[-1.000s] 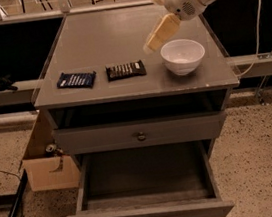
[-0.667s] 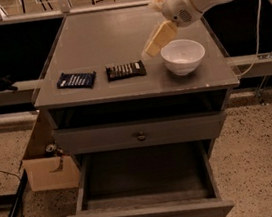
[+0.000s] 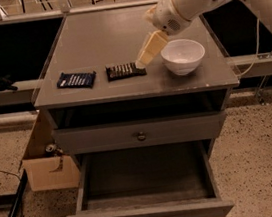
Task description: Place rxbar chocolate into middle drawer
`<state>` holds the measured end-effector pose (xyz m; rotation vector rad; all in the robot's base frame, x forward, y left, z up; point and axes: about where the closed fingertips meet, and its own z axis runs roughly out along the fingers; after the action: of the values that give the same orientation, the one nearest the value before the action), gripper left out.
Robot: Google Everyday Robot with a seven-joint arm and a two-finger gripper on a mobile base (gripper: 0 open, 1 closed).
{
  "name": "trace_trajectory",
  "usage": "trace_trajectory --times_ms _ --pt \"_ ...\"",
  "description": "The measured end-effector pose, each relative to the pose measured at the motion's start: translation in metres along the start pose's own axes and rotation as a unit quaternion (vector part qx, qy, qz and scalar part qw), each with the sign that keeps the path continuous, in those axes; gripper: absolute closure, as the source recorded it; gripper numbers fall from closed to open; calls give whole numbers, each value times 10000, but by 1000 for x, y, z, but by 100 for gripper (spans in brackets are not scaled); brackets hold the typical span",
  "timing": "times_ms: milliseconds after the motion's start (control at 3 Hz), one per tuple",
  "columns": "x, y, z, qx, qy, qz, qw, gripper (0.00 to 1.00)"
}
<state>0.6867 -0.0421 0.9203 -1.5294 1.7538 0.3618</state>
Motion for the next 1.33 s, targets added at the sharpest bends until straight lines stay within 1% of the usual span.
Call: trace_trajectory --times_ms 333,667,1000,1333 --pt "-1 -11 18 -82 207 -62 9997 0" --pt "3 -12 33 -192 316 -57 9993 0" --pt "3 -12 33 -195 316 -57 9993 0" --pt "14 13 61 -585 289 15 9979 0"
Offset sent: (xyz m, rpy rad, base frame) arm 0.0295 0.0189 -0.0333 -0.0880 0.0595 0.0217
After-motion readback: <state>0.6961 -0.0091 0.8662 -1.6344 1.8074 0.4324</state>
